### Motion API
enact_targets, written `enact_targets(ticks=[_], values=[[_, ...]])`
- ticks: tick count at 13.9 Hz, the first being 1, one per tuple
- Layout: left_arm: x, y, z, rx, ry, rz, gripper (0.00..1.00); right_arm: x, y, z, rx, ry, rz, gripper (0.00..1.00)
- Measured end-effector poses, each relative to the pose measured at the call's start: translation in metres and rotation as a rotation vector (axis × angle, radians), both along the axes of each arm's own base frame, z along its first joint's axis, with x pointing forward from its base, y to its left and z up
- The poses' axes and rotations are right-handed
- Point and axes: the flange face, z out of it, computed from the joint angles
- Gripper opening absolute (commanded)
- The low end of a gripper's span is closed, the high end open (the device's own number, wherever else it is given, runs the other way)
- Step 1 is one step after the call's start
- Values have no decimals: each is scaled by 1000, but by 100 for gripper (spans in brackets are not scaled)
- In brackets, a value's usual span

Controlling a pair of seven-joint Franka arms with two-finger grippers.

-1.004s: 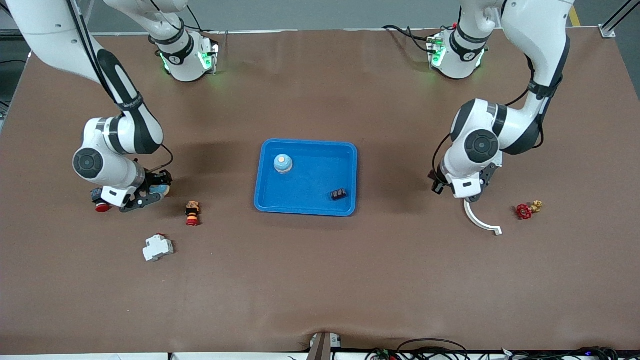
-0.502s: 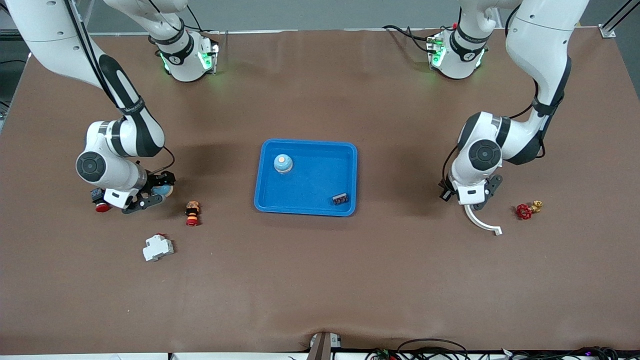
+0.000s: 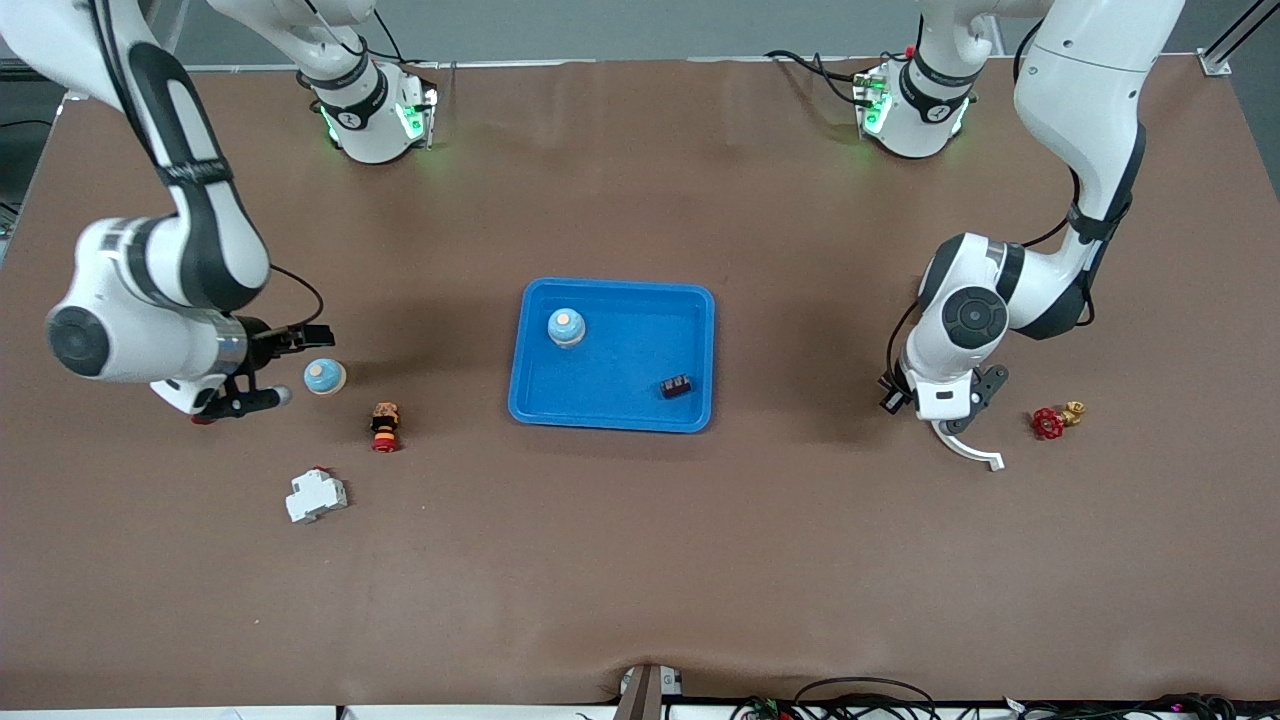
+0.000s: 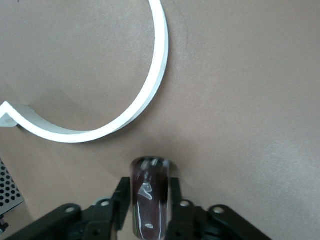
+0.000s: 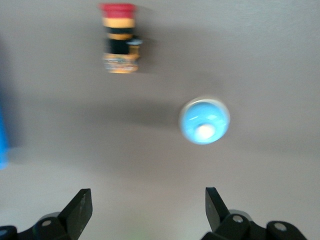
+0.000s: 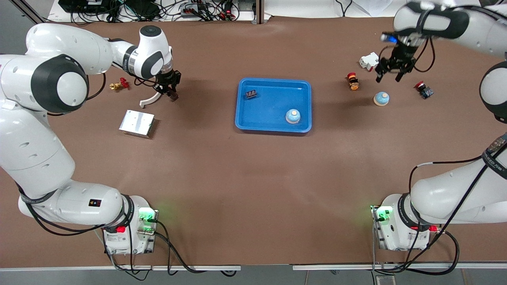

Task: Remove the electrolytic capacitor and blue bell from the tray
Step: 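Grasp the second bell with the right gripper while the left gripper grasps a capacitor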

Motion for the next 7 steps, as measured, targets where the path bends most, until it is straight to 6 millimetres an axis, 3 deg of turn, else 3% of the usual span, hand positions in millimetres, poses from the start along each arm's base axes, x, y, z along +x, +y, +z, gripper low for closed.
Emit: enact_targets(ticks=[2,4,7], values=[[3,0,3,-2,-8,2,100,4,44,30,-33,-8,-85,100],[9,-1,10,-5,-26,4,100,-4,122,40,-96,-9,-159,100],[17,-7,35,-14,-71,-2,100,-31,239,43,-154,-66,-253,100]])
